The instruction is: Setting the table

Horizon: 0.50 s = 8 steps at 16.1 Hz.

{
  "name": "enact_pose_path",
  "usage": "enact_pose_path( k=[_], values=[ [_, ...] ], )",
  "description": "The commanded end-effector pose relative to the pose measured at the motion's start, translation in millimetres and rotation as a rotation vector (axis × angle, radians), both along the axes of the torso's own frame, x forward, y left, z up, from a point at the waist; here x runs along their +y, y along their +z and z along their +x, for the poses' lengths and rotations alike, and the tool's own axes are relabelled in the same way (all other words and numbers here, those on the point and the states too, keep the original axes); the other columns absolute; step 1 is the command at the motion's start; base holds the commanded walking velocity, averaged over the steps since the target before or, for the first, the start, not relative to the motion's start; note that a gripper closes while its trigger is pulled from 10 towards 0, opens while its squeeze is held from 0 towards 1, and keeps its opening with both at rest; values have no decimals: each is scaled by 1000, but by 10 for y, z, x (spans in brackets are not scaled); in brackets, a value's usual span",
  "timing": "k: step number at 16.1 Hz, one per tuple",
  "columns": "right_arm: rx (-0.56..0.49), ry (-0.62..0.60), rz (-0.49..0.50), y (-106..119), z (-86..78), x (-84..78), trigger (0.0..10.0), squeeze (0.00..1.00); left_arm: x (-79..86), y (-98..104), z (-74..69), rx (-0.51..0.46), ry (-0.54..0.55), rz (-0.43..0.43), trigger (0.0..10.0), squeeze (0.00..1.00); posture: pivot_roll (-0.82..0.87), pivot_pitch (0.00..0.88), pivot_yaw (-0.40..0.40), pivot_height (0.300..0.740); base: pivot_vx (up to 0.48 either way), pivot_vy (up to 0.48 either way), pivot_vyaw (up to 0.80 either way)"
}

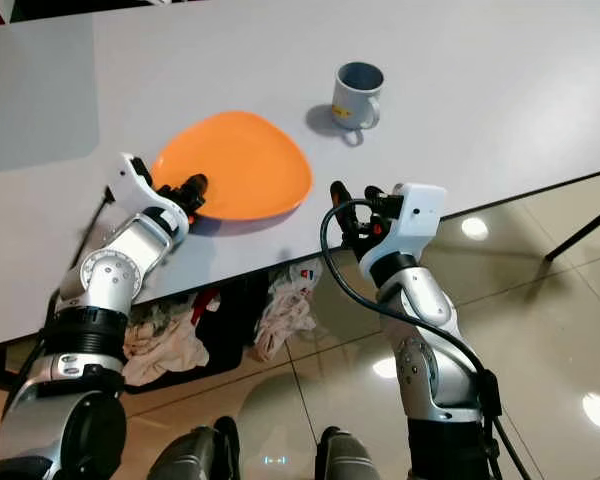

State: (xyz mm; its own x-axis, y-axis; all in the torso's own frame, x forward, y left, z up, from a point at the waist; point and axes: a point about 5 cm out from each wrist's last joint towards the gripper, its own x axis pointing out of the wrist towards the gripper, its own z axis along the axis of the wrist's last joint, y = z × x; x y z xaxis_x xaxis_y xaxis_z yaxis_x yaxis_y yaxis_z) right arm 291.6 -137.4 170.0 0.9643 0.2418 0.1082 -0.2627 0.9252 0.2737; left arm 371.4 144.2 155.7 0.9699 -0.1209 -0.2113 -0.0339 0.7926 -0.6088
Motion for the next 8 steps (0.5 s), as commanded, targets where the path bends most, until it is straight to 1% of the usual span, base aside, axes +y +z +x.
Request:
enact_pose_path(
  k=[1, 3, 4, 5, 6, 8],
  values=[
    [-8, 6, 4, 35, -18, 12, 10000, 0, 42, 78, 11, -30, 27, 91, 10000, 1000, -163, 215, 13, 740, 0, 0, 0],
    [-9, 11, 8, 38, -13, 24, 10000, 0, 100, 148, 8, -72, 65, 234, 10000, 1000, -158, 213, 12, 740, 0, 0, 0],
    [-10, 14, 11, 38, -10, 32, 10000, 0, 141, 206, -6, -112, 82, 375, 10000, 1000, -157, 208, 10, 740, 0, 0, 0],
    [-10, 16, 12, 38, -9, 37, 10000, 0, 162, 237, -19, -137, 90, 446, 10000, 1000, -157, 208, 11, 740, 0, 0, 0],
    [-10, 20, 15, 36, -5, 49, 10000, 0, 189, 268, -51, -172, 90, 545, 10000, 0, -156, 200, 10, 740, 0, 0, 0],
    [-13, 23, 16, 42, 6, 57, 10000, 0, 153, 292, -86, -207, 39, 581, 10000, 0, -156, 199, 9, 740, 0, 0, 0]
  ],
)
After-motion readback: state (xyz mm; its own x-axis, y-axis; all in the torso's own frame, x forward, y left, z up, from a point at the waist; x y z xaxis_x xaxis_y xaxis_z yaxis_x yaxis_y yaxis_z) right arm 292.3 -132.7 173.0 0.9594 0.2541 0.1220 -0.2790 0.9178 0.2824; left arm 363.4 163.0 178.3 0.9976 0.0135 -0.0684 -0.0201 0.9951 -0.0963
